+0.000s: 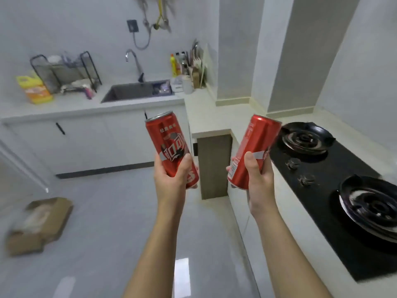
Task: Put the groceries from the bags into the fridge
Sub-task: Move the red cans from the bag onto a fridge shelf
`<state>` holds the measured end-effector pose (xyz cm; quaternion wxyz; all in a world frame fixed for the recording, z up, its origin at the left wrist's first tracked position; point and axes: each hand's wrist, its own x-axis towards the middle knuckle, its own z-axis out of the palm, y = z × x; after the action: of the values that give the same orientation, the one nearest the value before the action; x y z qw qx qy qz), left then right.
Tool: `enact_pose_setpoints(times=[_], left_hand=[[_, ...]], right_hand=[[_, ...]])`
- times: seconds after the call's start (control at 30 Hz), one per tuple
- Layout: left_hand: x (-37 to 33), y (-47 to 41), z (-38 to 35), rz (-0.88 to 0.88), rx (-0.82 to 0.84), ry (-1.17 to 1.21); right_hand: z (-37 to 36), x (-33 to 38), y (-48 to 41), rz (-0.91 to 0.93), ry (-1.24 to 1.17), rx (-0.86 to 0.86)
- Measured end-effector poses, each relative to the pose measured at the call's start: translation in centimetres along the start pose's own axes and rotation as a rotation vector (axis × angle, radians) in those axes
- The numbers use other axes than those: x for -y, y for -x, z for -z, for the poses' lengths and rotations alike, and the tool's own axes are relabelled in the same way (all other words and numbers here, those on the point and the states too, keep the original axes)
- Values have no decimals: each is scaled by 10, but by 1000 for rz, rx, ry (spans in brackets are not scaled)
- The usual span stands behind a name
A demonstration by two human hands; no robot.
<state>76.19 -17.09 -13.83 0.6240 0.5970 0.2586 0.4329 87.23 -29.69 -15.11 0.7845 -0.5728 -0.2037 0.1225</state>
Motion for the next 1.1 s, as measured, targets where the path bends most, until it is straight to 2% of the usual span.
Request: enact_pose_setpoints(times=[0.13, 0.3, 0.53, 0.83, 1.1], left_hand=[[-26, -13, 60, -65, -223, 21], [-53, -6, 119, -160, -461, 11], [-86, 38, 152, -281, -813, -5], [-122, 128, 152, -479, -1163, -107], [-181, 187, 153, -601, -1346, -230]], right_hand=[[-75, -4, -9, -58, -71, 210], [-157, -7, -8, -142, -174, 557], [-225, 1, 18, -260, -318, 986], [-250, 31, 93, -418, -509, 1295], [-255, 95, 159, -355, -658, 1484]])
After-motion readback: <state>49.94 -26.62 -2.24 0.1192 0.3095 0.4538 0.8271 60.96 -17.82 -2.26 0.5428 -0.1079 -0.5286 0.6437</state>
